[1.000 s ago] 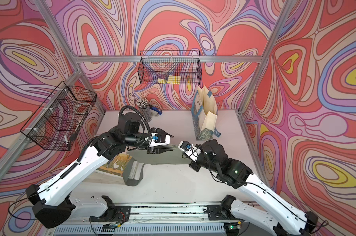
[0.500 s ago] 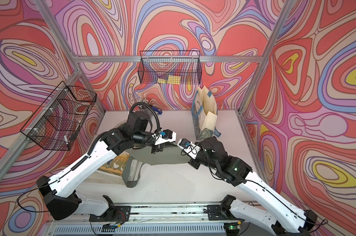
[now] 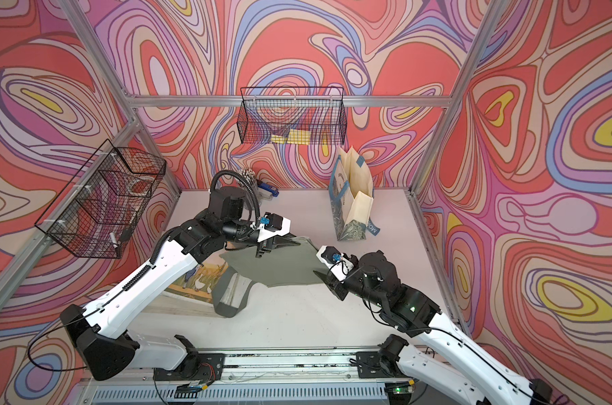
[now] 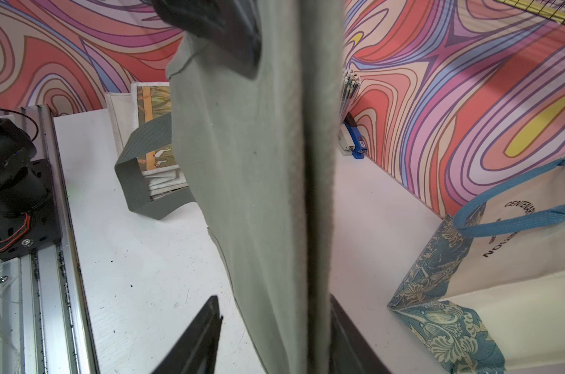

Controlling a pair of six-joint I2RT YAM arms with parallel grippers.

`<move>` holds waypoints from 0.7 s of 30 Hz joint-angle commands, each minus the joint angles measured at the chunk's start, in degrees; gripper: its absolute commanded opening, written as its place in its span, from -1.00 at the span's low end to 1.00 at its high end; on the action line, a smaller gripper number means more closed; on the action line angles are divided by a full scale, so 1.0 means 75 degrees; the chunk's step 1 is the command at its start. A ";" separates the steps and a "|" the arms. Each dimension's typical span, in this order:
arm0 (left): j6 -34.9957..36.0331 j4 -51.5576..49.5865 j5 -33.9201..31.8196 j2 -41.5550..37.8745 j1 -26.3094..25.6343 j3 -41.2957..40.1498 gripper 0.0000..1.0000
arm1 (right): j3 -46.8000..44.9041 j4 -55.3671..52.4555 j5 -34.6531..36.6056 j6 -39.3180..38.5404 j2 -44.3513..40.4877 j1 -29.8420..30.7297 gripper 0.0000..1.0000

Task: Put away the canvas bag
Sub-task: Press the canvas bag.

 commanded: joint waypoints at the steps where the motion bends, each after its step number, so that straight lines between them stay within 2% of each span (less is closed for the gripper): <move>1: -0.0057 0.0788 0.0765 -0.0224 0.0038 0.0485 -1.00 | -0.0232 0.0205 -0.0088 0.0273 -0.0024 -0.0066 0.05; 8: -0.0199 0.1026 0.0834 -0.0294 0.0405 0.0592 -1.00 | -0.0490 0.0094 0.0107 0.0304 -0.0278 -0.0236 -0.15; 13: -0.0533 0.1394 0.0950 -0.0190 0.0550 0.0673 -1.00 | -0.0718 0.0076 0.0306 0.0340 -0.0391 -0.0249 -0.51; 16: -0.0629 0.1714 0.0892 -0.0064 0.0572 0.0784 -1.00 | -0.0678 0.0044 0.0332 0.0265 -0.0263 -0.0249 -0.80; 17: -0.0650 0.1739 0.0846 -0.0011 0.0573 0.0819 -1.00 | -0.0631 0.0035 0.0351 0.0197 -0.0195 -0.0249 -0.95; 21: -0.0947 0.2035 0.0099 0.0202 0.0587 0.0911 -1.00 | -0.0273 -0.0049 0.0995 -0.0136 0.0074 -0.0258 -1.00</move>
